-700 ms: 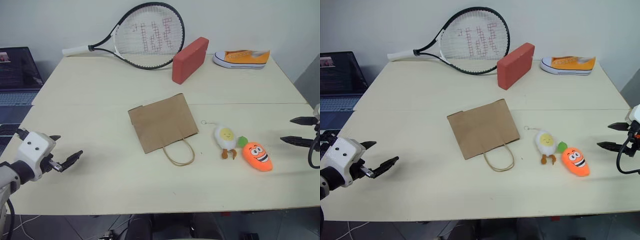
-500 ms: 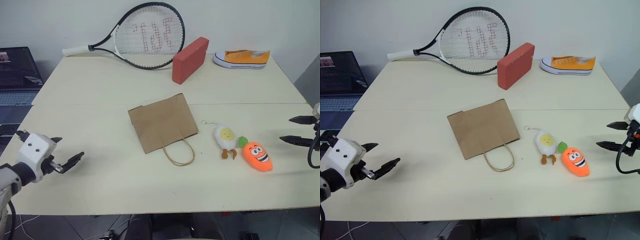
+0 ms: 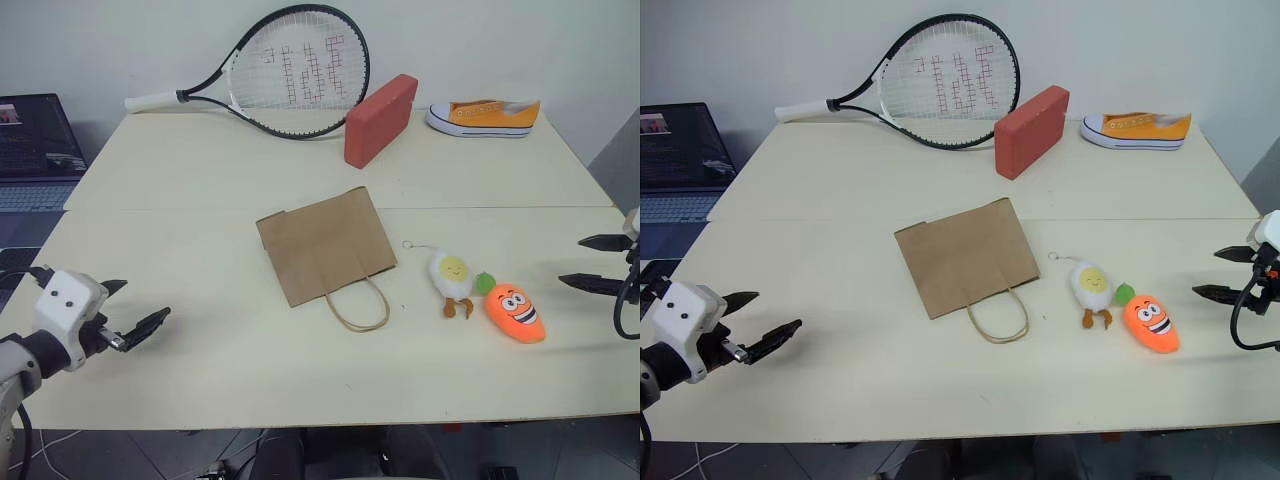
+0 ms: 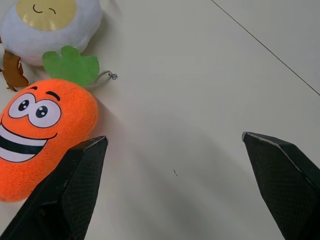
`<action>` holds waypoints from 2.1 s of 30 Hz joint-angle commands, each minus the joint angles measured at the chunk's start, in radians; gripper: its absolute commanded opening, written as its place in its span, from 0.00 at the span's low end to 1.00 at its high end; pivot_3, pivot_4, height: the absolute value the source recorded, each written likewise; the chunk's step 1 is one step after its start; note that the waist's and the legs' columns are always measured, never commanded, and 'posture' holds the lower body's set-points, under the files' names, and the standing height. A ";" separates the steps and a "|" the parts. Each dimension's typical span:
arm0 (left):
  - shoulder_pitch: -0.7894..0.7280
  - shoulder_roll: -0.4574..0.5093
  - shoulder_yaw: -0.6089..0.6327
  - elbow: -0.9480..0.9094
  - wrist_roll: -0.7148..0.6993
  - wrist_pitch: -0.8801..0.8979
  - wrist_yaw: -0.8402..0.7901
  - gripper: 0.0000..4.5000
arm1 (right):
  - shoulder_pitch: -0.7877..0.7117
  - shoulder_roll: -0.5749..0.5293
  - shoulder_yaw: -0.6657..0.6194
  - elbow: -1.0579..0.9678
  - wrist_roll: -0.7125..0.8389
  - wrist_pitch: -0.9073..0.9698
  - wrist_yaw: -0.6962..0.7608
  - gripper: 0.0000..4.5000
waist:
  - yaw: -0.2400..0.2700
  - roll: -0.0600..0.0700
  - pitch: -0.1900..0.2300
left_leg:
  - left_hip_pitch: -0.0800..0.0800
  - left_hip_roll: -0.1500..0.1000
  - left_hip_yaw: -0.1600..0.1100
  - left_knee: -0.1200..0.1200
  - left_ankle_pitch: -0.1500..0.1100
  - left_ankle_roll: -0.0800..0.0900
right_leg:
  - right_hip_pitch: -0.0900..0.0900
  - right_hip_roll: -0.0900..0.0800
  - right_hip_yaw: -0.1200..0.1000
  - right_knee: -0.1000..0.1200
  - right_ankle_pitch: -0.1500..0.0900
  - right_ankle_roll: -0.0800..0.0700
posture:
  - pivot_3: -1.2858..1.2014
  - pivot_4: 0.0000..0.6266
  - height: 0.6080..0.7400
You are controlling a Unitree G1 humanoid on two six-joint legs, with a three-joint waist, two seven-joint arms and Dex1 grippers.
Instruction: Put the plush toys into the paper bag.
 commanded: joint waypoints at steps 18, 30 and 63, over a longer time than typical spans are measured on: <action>0.015 0.002 0.008 0.018 0.010 -0.144 -0.097 0.99 | 0.020 0.015 -0.062 -0.063 0.033 -0.011 -0.038 1.00 | 0.000 0.000 0.000 | 0.000 0.000 0.000 0.001 0.000 0.000 | 0.000 0.000 0.001 0.001 0.001 0.000 | 0.52 0.24 1.00; -0.225 0.009 -0.361 -0.215 0.011 -0.057 -0.148 0.99 | 0.226 -0.025 -0.197 -0.545 0.193 0.195 -0.009 1.00 | 0.013 0.001 -0.001 | 0.001 -0.001 0.000 0.002 0.000 0.000 | 0.001 0.001 0.002 0.004 0.003 0.005 | 0.52 0.24 1.00; -0.672 -0.419 -0.938 0.184 0.280 -0.289 -0.204 0.46 | 0.644 0.090 -0.405 -1.380 0.602 0.648 -0.250 1.00 | 0.032 -0.001 -0.002 | -0.004 0.003 -0.005 0.017 0.000 0.000 | 0.001 0.007 0.002 0.012 0.002 0.003 | 0.52 0.24 1.00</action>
